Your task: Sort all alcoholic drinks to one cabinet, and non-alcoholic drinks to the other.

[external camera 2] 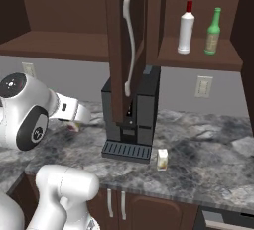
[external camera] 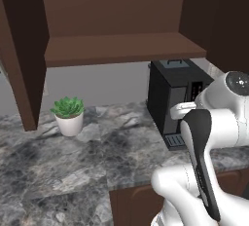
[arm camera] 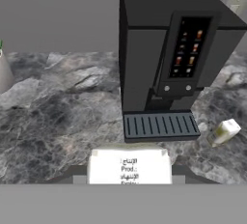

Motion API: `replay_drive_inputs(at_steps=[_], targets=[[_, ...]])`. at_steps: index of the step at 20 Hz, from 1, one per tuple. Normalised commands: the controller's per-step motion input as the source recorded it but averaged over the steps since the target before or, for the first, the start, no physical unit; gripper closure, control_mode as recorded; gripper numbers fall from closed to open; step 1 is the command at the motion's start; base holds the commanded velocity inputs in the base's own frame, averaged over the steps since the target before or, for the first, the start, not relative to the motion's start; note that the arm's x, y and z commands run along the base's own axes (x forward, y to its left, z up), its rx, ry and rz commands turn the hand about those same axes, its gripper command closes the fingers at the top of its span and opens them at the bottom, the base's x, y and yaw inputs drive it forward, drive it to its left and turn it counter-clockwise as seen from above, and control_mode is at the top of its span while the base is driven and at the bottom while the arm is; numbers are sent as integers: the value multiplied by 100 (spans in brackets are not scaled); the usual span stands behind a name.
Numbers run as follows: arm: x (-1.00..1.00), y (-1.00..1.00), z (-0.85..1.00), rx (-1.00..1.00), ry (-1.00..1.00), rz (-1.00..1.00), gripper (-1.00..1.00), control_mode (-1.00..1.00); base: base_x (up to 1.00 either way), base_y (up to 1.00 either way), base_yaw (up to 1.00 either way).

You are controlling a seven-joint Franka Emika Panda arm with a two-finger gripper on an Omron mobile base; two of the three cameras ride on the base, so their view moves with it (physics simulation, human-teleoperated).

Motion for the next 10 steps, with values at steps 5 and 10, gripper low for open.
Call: replay_drive_inputs(at_steps=[5,10], targets=[[0,25,10,0,0,2,100,-100,0,6,0],[0,30,21,0,0,5,100,-100,0,0,0]])
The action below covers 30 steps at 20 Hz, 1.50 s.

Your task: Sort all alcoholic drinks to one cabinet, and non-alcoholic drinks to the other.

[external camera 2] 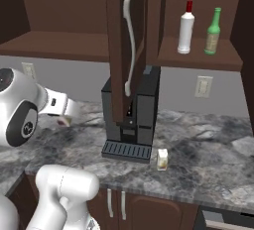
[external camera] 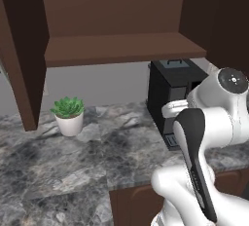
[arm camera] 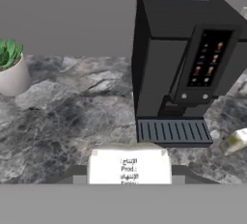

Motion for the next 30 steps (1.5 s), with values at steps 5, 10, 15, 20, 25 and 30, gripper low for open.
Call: replay_drive_inputs(at_steps=[5,10,15,20,25,30], targets=[[0,29,28,0,0,5,100,-100,0,0,0],[0,28,30,0,-2,6,100,-100,0,0,0],[0,15,37,0,-6,9,100,-100,0,0,0],[0,8,43,0,-7,9,100,-100,0,0,0],[0,8,38,0,-10,5,100,-100,0,0,0],[10,3,28,0,-13,1,100,-100,0,0,0]])
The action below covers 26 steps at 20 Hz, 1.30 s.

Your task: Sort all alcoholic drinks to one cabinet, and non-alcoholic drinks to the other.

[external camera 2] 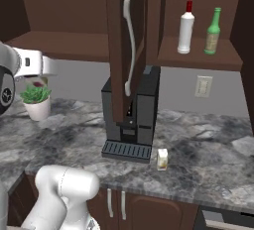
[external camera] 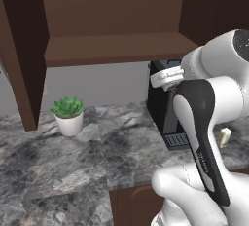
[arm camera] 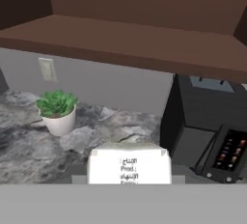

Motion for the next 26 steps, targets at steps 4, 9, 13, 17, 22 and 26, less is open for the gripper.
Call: replay_drive_inputs(at_steps=[4,9,13,17,22,26], targets=[[16,0,24,0,-13,0,100,-100,0,0,0],[18,0,24,0,-10,0,100,-100,0,0,0],[19,0,25,0,-7,0,100,-100,0,0,0],[21,10,21,0,-5,0,100,-100,0,0,0],[27,17,5,0,-4,2,100,-100,0,0,0],[28,21,0,0,-1,3,100,-100,0,0,0]])
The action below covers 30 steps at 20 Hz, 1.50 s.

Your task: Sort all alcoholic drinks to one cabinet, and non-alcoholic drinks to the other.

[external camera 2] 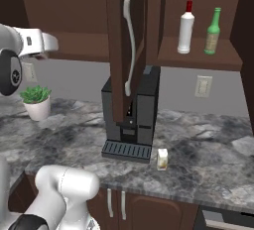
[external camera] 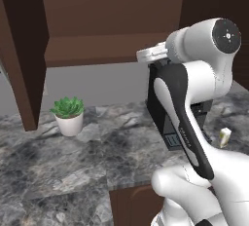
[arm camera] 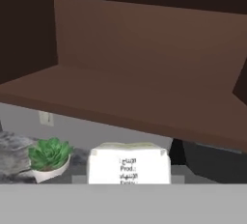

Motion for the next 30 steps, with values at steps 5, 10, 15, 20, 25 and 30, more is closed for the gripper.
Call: replay_drive_inputs(at_steps=[5,10,15,20,25,30], targets=[[32,27,0,0,0,4,100,-100,0,0,0],[37,31,0,0,0,4,100,-100,0,0,0],[40,32,0,0,0,4,100,-100,0,0,0],[46,33,0,0,2,3,100,-100,0,0,0],[52,35,0,0,3,2,100,-100,0,0,0],[52,36,0,0,2,0,100,-100,0,0,0]])
